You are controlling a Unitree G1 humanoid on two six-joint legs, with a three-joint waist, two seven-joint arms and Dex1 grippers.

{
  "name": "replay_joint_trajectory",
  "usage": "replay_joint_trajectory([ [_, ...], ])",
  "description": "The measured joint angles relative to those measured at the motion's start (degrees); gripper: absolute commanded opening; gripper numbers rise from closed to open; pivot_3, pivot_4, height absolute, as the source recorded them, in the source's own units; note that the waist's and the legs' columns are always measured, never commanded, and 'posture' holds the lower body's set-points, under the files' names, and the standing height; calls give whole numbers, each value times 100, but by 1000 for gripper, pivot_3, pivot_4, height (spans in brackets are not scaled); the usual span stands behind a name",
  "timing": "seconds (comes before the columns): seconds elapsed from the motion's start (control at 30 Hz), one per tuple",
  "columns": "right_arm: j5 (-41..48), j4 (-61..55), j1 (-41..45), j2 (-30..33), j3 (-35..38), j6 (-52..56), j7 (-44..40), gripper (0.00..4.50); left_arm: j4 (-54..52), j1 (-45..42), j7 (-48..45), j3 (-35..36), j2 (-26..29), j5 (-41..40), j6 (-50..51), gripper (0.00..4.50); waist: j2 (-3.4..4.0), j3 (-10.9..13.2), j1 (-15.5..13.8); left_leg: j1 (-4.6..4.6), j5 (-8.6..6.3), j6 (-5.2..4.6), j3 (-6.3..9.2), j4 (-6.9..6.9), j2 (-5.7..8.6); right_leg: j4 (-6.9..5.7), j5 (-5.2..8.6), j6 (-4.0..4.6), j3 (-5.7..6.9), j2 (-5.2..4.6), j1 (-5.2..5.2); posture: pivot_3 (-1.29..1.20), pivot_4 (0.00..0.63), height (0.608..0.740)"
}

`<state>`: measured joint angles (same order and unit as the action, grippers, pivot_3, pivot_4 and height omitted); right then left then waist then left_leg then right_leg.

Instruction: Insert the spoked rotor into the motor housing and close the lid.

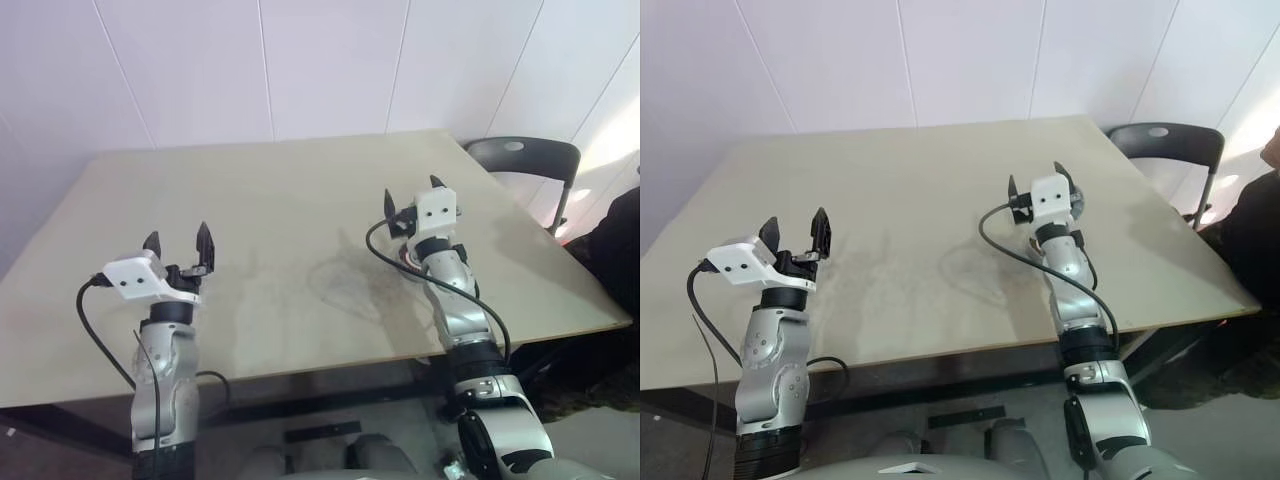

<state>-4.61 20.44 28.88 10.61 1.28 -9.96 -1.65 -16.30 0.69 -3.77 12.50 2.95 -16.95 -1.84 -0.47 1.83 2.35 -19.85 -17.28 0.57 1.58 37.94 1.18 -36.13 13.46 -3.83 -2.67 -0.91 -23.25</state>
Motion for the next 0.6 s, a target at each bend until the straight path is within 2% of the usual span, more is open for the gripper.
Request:
replay_joint_trajectory([
  [0.6, -42, 11, 62, 1, -40, 64, -1, 4436, 0, -102, 172, 11, -116, -108, 106, 4463, -1, 0, -1, 0, 0, 0, 0, 0, 0, 1, 2, 2, -1, 1, 0, 0, 0, 740],
])
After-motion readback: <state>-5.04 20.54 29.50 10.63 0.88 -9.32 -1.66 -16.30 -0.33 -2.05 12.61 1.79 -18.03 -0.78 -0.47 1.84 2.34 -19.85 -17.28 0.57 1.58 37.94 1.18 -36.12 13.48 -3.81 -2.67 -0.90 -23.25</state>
